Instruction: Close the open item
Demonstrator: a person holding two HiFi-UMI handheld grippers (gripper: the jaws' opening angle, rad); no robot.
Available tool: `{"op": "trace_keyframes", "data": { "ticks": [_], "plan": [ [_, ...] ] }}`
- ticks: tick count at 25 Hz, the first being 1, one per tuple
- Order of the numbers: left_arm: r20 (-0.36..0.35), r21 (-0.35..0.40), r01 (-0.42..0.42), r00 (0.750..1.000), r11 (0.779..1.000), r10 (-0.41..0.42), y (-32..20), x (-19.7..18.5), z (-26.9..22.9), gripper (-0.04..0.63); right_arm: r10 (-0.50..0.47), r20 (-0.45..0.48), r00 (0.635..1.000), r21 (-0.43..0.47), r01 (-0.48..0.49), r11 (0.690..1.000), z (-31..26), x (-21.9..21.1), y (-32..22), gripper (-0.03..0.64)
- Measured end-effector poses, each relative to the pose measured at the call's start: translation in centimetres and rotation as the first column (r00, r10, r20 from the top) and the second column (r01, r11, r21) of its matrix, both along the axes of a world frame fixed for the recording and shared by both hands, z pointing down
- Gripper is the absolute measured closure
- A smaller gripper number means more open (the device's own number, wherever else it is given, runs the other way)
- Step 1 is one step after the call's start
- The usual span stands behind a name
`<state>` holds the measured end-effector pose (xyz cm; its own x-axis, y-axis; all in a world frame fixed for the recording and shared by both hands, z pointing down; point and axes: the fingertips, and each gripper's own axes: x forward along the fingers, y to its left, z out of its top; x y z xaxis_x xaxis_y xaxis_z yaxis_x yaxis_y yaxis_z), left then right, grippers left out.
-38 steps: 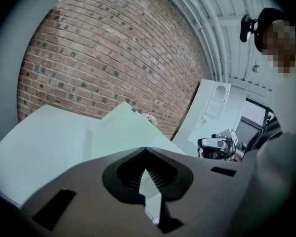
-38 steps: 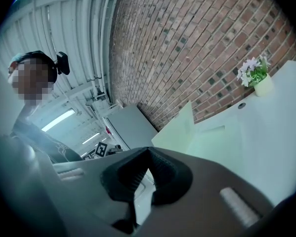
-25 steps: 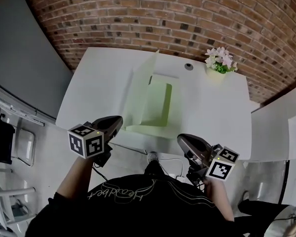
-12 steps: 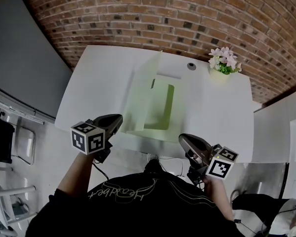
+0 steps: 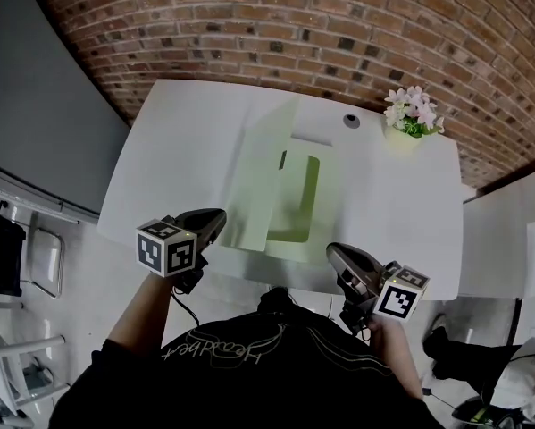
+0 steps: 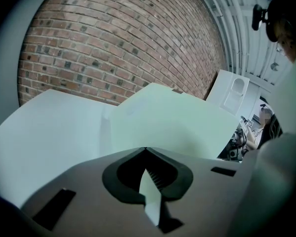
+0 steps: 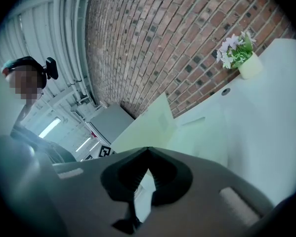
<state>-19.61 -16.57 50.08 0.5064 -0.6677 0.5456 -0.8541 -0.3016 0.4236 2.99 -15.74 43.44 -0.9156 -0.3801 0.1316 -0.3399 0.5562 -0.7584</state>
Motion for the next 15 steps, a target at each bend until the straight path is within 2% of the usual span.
{"op": "trace_keyframes", "data": {
  "ticks": [15],
  "plan": [
    [0.000, -0.050, -0.008, 1.000, 0.999, 0.008, -1.9, 0.3, 2.1, 0.592, 0.047, -0.120, 0.992, -0.075, -0.057, 0.996, 4.8, 1.5, -3.1, 0.612]
  ]
}}
